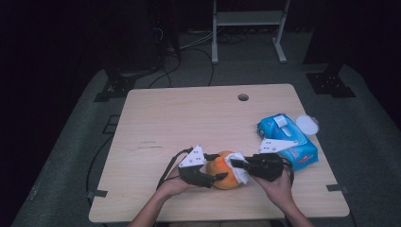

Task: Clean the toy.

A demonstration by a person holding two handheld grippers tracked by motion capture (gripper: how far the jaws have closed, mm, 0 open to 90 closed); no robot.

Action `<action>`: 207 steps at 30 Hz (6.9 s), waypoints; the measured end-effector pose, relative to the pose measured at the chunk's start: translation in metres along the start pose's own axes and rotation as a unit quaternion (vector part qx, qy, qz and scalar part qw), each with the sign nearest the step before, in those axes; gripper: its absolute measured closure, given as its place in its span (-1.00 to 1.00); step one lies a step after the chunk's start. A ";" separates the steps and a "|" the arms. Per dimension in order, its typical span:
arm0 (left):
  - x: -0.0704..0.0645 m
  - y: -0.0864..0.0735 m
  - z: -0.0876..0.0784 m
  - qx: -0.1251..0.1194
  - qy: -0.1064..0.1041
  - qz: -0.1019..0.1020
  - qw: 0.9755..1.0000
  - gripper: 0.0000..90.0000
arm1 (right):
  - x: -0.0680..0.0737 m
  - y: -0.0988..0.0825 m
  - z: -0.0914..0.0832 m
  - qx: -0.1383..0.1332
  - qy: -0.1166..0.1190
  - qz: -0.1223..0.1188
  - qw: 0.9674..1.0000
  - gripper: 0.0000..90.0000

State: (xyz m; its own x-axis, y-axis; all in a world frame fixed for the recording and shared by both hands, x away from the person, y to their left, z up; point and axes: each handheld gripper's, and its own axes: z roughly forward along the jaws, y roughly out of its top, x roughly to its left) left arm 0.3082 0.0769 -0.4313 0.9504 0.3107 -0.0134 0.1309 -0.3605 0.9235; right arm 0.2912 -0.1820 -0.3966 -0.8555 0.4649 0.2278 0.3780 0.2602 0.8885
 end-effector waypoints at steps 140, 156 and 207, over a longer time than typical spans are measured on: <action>-0.011 -0.004 0.006 0.006 -0.008 -0.009 1.000 -0.20 | -0.005 0.001 -0.014 0.042 -0.072 -0.039 0.996 0.90; -0.006 -0.005 -0.003 0.015 0.001 -0.006 1.000 -0.15 | -0.038 -0.011 -0.025 0.020 -0.085 0.034 0.996 0.90; -0.002 -0.007 0.001 0.001 0.006 -0.038 0.999 -0.22 | 0.002 0.007 0.001 0.026 0.025 -0.014 0.999 0.90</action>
State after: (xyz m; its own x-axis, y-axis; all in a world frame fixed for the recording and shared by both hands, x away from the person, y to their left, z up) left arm 0.3053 0.0781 -0.4383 0.9345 0.3471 -0.0784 0.2024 -0.3371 0.9195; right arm 0.2922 -0.1783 -0.3903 -0.8818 0.4146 0.2248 0.3712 0.3162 0.8731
